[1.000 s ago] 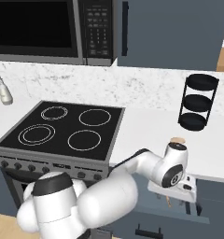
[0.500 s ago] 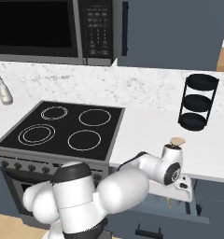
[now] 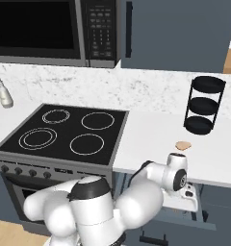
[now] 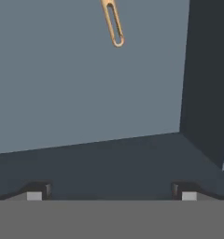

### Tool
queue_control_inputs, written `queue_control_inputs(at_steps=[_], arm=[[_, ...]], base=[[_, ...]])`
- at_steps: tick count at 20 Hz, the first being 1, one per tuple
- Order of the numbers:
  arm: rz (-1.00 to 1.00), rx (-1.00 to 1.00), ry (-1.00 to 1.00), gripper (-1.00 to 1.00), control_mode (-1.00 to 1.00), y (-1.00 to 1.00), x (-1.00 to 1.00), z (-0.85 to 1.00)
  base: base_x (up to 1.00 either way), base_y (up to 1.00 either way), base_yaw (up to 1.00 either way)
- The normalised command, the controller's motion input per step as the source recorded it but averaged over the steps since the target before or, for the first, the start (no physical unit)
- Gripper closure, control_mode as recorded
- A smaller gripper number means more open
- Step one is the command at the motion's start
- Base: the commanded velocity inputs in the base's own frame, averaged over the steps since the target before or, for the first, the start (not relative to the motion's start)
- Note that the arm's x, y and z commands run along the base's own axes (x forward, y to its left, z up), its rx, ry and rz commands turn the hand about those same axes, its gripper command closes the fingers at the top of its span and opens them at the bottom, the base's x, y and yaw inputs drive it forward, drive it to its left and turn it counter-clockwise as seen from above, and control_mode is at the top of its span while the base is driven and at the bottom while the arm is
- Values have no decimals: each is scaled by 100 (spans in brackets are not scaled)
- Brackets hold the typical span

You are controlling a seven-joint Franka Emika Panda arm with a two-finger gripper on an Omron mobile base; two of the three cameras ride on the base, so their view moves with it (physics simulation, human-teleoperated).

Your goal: Pick the wooden spoon from the drawer and place it on the counter.

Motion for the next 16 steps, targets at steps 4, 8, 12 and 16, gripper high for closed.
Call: queue_control_inputs(at_steps=[4,8,12,16], arm=[[1,0,11,-100,-100,-12,-36,-31],[0,3,8,-100,-100,-16,-41,-19],[0,4,4,-100,-100,-37,-83,-5],[0,2,3,-100,-100,-50,-100,0]], base=[[0,0,0],[0,0,0],[0,0,0],[0,0,0]])
